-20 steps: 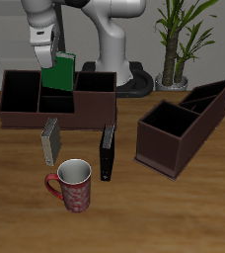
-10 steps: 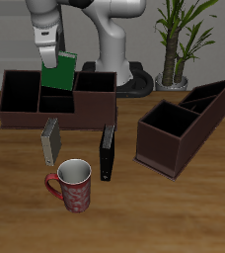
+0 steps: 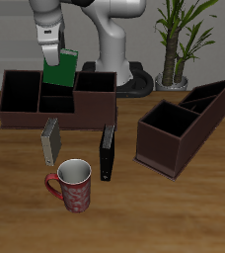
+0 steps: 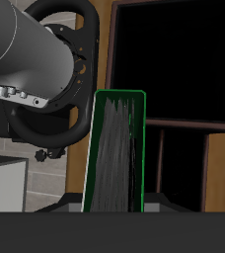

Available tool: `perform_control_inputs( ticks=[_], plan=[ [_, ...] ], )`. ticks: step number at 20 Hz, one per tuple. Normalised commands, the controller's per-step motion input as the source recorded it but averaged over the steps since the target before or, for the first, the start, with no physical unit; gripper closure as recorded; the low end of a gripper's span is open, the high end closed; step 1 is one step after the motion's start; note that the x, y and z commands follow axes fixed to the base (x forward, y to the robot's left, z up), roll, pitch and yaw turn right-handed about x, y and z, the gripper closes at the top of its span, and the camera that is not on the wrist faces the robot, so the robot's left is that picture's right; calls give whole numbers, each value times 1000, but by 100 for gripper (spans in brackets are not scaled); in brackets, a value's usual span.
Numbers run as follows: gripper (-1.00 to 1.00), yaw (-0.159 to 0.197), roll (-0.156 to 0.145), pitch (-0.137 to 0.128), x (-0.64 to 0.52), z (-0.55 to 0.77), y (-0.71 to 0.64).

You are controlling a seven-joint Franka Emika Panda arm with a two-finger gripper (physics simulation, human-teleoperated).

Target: Place the green book into the back desk caddy's back compartment

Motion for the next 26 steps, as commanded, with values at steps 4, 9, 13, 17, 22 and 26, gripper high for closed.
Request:
perform_control_inputs(
  ticks=[4, 9, 13, 17, 22, 26],
  plan=[
    [100, -5, -20, -28, 33, 125, -124],
    [100, -6, -34, -23, -8, 120, -165],
    [100, -26, -35, -31, 34, 152, -246],
    [100, -41, -54, -54, 71, 167, -224],
    [100, -44, -25, -28, 47, 116, -54],
    [100, -14, -6, -44, 70, 95, -2]
  ],
)
